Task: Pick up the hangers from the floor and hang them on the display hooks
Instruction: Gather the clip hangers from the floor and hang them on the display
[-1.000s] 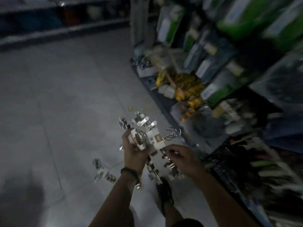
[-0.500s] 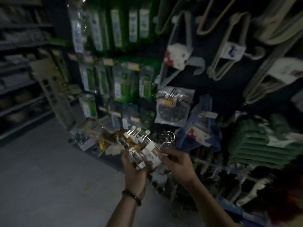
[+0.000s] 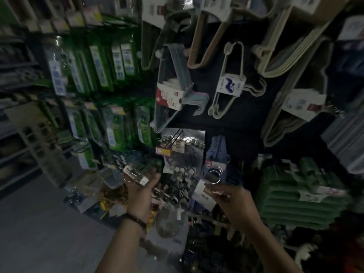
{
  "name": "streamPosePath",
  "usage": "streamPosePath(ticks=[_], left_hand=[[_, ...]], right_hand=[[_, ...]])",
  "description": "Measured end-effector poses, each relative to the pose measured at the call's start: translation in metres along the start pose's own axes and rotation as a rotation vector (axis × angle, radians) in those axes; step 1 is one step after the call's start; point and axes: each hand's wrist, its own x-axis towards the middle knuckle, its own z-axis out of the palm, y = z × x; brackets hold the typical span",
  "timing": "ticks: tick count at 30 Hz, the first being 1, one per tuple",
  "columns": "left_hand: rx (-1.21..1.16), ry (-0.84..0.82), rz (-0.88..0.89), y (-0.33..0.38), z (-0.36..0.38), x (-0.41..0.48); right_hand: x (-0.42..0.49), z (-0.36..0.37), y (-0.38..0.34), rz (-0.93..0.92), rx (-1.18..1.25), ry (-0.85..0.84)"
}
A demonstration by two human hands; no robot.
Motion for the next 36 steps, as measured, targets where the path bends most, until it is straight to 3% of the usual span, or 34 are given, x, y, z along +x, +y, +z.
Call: streamPosePath(ticks=[5,9,13,18,22,25,32,36], left_hand=[[0.051,-0.005,-0.137,0.019,0.006,0.057],[0.076,-0.024,-0.167,0.036,0.01,0.116],[0.243,-0.069,-0.167,0.041,0.004,0.175],[0.335,-0.238,-0.163,0.03,-0.002,0.23],[0.257,-0.311,-0.092,0.041,-0.002,0.233],[0.141,-0.43,-0.163,0.053,0.002,0.228],[0.099,-0.536,-0.144,0.055,0.016,0.233],[0.185,-0.539,-0.078,0.066,0.019,0.234]], right_hand=[[0.024,0.021,0.01,-0.058,-0.082,-0.022],[0.051,0.055,0.012,-0.072,-0.185,-0.07],[0.077,0.086,0.005,-0.067,-0.372,-0.077],[0.097,0.126,-0.007,-0.014,-0.466,-0.044],[0.11,0.149,-0.016,0.024,-0.491,-0.021],[0.118,0.157,-0.024,0.031,-0.512,-0.022],[0.147,0.172,-0.02,-0.141,-0.619,-0.041],[0.179,0.174,-0.008,-0.353,-0.722,-0.026]])
